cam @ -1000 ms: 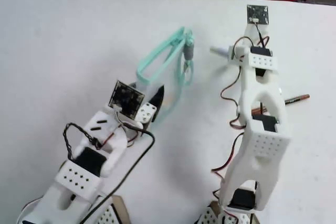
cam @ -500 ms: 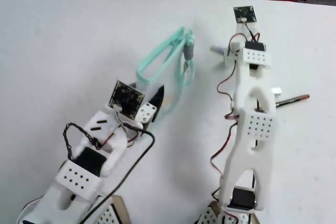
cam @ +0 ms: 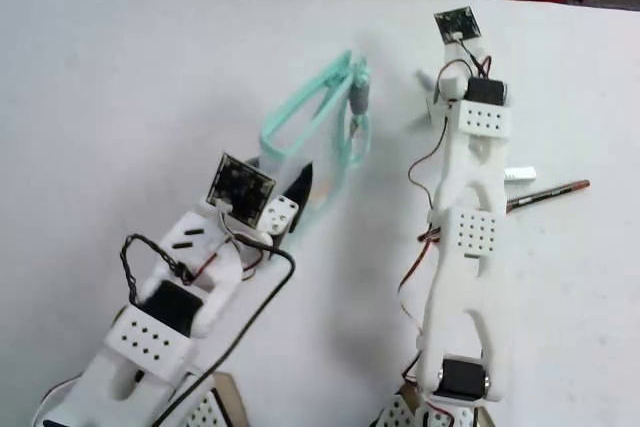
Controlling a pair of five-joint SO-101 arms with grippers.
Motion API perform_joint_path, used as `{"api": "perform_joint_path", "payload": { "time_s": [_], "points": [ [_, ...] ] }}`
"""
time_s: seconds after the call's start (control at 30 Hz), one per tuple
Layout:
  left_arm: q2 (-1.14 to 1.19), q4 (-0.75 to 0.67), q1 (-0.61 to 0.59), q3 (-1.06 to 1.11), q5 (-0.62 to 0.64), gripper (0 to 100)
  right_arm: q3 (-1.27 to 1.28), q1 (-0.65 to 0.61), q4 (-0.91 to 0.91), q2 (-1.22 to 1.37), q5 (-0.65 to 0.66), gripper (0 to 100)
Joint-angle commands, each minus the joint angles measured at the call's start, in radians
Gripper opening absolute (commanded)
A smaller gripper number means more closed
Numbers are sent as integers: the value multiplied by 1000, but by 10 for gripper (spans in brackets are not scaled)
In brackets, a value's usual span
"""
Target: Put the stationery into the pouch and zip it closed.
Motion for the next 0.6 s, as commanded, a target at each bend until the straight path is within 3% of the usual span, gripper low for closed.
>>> {"api": "perform_joint_path", "payload": {
  "time_s": [0.0, 0.57],
  "points": [
    [-5, -21, 1, -3, -15, 120, -34, -31, 12, -8, 14, 19],
    [-5, -21, 1, -3, -15, 120, -34, -27, 15, -12, 6, 19]
  ]
}}
